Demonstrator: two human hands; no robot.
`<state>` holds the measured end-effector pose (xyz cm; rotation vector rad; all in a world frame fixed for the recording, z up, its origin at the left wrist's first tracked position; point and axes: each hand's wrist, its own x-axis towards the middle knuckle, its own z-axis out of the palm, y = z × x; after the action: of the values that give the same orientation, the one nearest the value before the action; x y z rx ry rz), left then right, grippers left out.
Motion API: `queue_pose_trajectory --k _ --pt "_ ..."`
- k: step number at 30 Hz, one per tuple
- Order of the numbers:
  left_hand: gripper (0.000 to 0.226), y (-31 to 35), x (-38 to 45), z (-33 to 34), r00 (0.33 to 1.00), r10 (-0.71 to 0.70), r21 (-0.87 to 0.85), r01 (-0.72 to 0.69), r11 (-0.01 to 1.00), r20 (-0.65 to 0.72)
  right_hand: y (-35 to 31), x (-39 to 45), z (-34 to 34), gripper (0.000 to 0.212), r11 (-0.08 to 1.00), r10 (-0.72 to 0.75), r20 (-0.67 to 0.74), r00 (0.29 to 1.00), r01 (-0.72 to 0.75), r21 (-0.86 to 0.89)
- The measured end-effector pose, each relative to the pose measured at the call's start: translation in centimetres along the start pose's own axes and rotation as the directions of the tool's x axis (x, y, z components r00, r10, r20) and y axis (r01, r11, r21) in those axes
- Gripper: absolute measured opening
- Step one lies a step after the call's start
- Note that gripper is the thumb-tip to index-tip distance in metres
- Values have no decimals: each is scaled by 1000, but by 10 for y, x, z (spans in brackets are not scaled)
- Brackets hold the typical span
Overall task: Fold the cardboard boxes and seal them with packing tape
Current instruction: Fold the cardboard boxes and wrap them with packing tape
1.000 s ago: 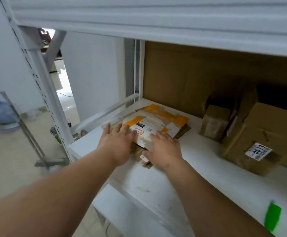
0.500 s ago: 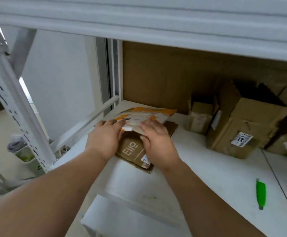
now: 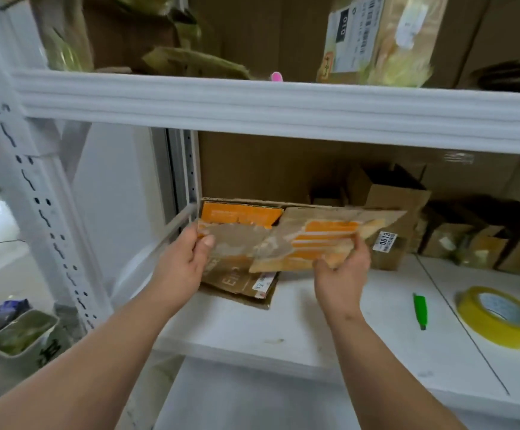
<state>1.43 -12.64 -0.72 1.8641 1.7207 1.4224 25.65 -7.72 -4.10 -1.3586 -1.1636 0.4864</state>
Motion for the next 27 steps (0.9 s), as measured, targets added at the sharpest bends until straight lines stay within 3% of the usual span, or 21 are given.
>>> queue_pose_trajectory --k 2,4,6,8,11,16,18,21,24,27 --pt "21 5 -11 4 998 -24 -33 26 999 50 0 5 -24 83 996 61 -135 989 -52 68" --pt "19 9 -21 10 993 -64 -75 72 995 101 2 11 -51 78 980 107 -161 981 -77 184" --pt "19 11 -30 19 986 -85 -114 101 988 140 6 14 -75 68 953 127 -47 991 -109 283" --pt "17 16 -38 33 984 -123 -140 141 980 125 13 13 -97 61 958 97 34 995 -103 269" --pt "14 35 -47 60 981 -135 -208 162 965 137 24 8 -133 71 971 69 78 995 -85 224" --pt "53 98 -61 112 942 -150 -334 251 908 299 41 5 -185 45 986 43 203 978 -74 150" --pt "44 124 -70 133 924 -145 -301 259 918 355 48 5 -200 42 983 69 202 977 -101 155" --pt "26 149 -80 160 906 -205 -302 327 896 371 55 13 -220 65 971 131 203 970 -167 170" --pt "15 155 -80 172 876 -329 -442 465 767 352 60 23 -233 85 974 126 212 969 -162 157" --pt "55 152 -72 171 756 -395 -576 653 492 521 66 32 -234 92 985 100 216 971 -127 114"
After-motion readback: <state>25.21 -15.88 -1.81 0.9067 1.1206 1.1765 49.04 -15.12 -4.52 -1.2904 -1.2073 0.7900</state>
